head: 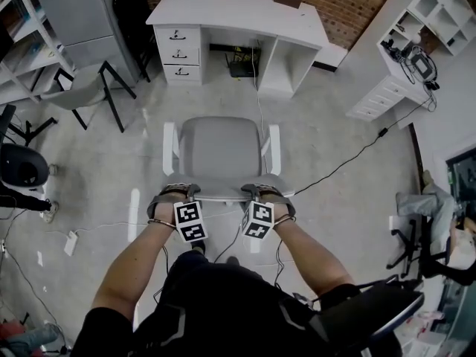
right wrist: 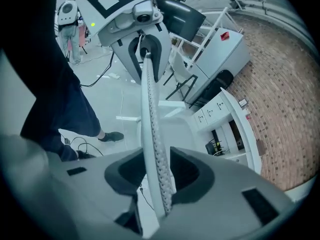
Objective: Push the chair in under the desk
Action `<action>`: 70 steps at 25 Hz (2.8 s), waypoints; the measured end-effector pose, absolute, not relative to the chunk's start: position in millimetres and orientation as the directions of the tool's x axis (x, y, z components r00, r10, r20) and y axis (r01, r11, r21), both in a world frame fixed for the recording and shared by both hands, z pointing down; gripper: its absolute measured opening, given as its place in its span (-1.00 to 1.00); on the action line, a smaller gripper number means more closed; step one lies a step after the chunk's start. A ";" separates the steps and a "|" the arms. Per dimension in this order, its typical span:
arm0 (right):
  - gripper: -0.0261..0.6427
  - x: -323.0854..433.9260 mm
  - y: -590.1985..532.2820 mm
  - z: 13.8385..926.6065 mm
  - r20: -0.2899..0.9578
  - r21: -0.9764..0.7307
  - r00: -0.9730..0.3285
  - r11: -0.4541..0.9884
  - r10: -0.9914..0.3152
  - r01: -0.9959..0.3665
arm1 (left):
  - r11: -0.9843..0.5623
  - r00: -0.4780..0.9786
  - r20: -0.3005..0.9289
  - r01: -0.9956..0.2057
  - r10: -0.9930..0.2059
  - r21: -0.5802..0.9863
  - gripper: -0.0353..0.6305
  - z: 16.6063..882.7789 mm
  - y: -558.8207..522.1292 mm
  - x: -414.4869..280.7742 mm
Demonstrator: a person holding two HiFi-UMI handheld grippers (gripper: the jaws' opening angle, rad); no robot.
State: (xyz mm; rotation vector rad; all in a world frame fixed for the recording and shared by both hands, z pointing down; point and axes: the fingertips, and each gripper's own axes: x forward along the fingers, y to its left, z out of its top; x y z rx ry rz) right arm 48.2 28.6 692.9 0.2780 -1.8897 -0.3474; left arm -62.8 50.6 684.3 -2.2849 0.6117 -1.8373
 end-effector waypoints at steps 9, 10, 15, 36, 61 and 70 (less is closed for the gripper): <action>-0.60 34.1 7.1 697.5 0.874 0.385 -0.319 0.923 -0.366 -0.002 | -0.911 0.165 0.907 -0.216 -0.389 -0.351 -0.55 688.0 25.5 -78.2; -0.60 32.5 3.6 697.7 0.874 0.387 -0.317 0.922 -0.367 -0.002 | -0.912 0.166 0.907 -0.215 -0.387 -0.350 -0.55 688.4 21.9 -79.9; -0.61 27.4 -10.5 700.8 0.875 0.396 -0.302 0.918 -0.379 -0.005 | -0.913 0.170 0.905 -0.203 -0.390 -0.355 -0.55 690.2 6.6 -85.4; -0.67 3.8 -75.8 710.0 0.899 0.397 -0.183 0.917 -0.398 -0.047 | -0.933 0.225 0.906 -0.132 -0.357 -0.335 -0.57 691.6 -58.8 -113.5; -0.70 -24.6 -153.8 714.0 0.903 0.366 -0.199 0.925 -0.380 -0.105 | -0.947 0.174 0.933 -0.121 -0.314 -0.296 -0.55 696.5 -143.5 -146.6; -0.77 -11.5 -199.2 721.5 0.901 0.388 -0.199 0.921 -0.385 -0.027 | -0.943 0.172 0.931 -0.145 -0.321 -0.299 -0.56 702.0 -182.8 -133.4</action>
